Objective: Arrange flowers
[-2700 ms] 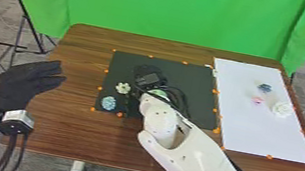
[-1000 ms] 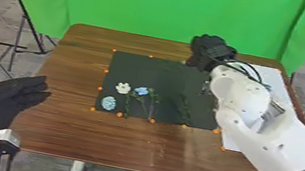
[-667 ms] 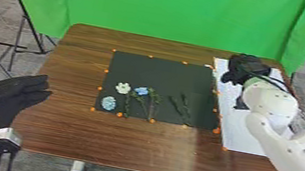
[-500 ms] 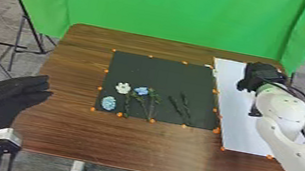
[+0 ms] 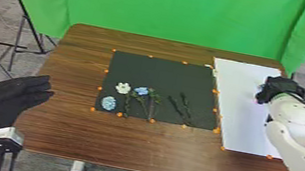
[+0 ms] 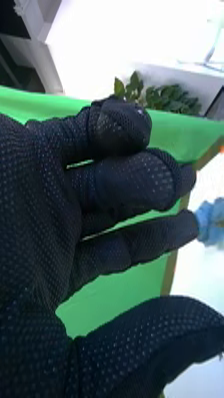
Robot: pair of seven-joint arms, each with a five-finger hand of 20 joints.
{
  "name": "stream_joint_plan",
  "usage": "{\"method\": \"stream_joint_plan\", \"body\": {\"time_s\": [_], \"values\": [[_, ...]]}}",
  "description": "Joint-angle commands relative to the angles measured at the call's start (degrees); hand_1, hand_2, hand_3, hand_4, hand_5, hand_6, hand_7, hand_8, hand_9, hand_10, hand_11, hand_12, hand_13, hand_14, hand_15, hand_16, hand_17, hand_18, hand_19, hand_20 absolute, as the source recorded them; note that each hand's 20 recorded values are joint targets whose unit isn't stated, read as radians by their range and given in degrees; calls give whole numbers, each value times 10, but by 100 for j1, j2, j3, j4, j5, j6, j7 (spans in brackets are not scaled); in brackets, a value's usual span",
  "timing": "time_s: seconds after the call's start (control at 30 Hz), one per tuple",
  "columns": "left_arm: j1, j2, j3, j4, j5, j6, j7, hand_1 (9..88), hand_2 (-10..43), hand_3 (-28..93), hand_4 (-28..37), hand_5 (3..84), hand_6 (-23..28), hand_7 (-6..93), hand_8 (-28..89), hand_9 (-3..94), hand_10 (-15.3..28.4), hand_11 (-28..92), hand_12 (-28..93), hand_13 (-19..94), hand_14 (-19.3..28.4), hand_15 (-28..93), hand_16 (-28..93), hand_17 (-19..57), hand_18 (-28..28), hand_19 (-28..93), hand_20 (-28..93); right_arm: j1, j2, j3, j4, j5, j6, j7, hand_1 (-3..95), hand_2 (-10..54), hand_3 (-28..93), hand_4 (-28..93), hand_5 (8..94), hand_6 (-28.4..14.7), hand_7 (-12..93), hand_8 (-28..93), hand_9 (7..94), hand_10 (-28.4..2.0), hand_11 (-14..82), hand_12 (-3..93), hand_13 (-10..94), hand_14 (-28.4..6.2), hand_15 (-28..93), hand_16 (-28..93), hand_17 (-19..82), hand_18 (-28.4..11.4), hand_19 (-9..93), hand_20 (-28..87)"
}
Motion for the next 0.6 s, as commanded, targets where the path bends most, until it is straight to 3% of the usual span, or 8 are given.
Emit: {"method": "stream_joint_plan", "body": {"time_s": [0.03, 0.13, 0.23, 0.5, 0.6], "values": [[-102, -36, 74, 18, 20, -52, -74, 280, 44, 823, -148, 486, 139, 176, -95, 395, 223, 325, 97, 273, 284, 626, -142, -89, 243, 591, 149, 45, -157, -209, 109, -68, 73, 136, 347, -95, 840, -272, 518, -68, 167, -99, 521, -191, 143, 166, 665, -100, 790, 179, 491, -166, 932, 288], [-262, -26, 204, 66, 11, -56, -98, 280, 44, 823, -147, 485, 139, 177, -95, 395, 223, 326, 96, 273, 284, 626, -142, -89, 243, 592, 148, 112, -182, -320, 207, -69, 113, 219, 349, -95, 840, -273, 519, -67, 168, -99, 522, -191, 144, 165, 665, -100, 790, 179, 492, -166, 932, 288], [-316, -5, 233, 80, 40, -106, -102, 280, 44, 823, -148, 485, 139, 177, -95, 395, 224, 327, 96, 273, 284, 627, -143, -89, 243, 593, 146, 148, -250, -350, 289, -113, 119, 217, 350, -95, 840, -274, 520, -67, 169, -99, 525, -191, 144, 165, 666, -99, 789, 179, 493, -166, 932, 287], [-182, 45, 157, 61, -14, -62, 25, 280, 44, 823, -149, 485, 139, 178, -96, 395, 223, 328, 96, 274, 284, 628, -144, -89, 243, 595, 142, 205, -309, -474, 470, -188, 246, 334, 358, -94, 833, -277, 530, -64, 174, -101, 540, -183, 151, 164, 670, -98, 788, 178, 494, -166, 932, 287], [-209, 47, 183, 73, 0, -74, -18, 280, 44, 823, -148, 485, 139, 179, -96, 395, 223, 329, 96, 274, 284, 628, -144, -90, 243, 595, 141, 184, -256, -608, 525, -429, 507, 364, 394, -77, 825, -277, 594, -41, 205, -114, 623, -151, 187, 165, 703, -83, 773, 177, 512, -163, 932, 287]]}}
